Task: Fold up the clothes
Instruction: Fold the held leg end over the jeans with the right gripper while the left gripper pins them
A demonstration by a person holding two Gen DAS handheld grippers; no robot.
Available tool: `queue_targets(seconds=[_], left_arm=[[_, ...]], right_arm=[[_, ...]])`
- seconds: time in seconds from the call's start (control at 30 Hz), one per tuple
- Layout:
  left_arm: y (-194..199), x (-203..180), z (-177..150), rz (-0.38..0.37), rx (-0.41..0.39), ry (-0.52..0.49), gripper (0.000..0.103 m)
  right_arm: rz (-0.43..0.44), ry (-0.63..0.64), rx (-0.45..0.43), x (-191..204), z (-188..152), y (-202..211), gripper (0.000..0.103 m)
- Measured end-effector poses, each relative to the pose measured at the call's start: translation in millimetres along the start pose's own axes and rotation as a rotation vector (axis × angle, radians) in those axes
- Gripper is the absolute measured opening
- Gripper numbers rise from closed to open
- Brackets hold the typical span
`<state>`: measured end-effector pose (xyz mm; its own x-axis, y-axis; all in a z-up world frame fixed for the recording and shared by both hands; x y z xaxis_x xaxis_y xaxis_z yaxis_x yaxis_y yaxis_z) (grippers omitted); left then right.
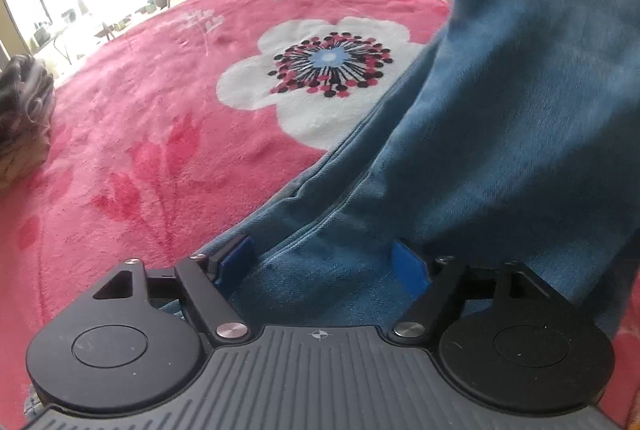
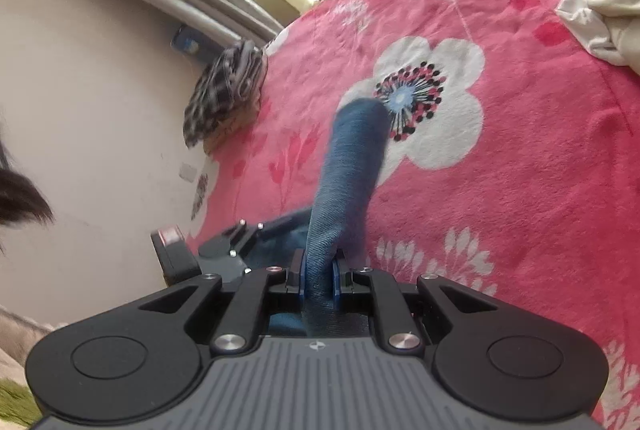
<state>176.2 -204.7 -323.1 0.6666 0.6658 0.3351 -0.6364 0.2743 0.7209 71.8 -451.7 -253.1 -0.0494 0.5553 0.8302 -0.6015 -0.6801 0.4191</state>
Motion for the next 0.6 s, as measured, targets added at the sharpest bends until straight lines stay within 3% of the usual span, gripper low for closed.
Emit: queue_targets(seconds=[0.2, 0.6], left_arm=[[20.7, 16.8, -5.9, 0.047, -0.021, 0.054, 0.073], [-13.4, 20.6, 1.8, 0.108, -0.013, 0.189, 0.073]], right_arm=[[0.023, -0.009, -0.018, 14.0, -4.0, -0.6, 0.014], [0.034, 0.012, 0.004, 53.1, -13.3, -24.8, 0.014]])
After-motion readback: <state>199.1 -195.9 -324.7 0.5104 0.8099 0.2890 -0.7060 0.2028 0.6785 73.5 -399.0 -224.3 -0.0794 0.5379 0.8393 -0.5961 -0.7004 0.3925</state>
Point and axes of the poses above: each gripper's, at about its wrist camera, not at the fingertips, and y roughly against the way its jaws point, x to its left, z to its top, the point moved 2 cm from there along -y, roughly the way its jaws point, and after that the axes turned 15 degrees about z, right-handed, at the moved point
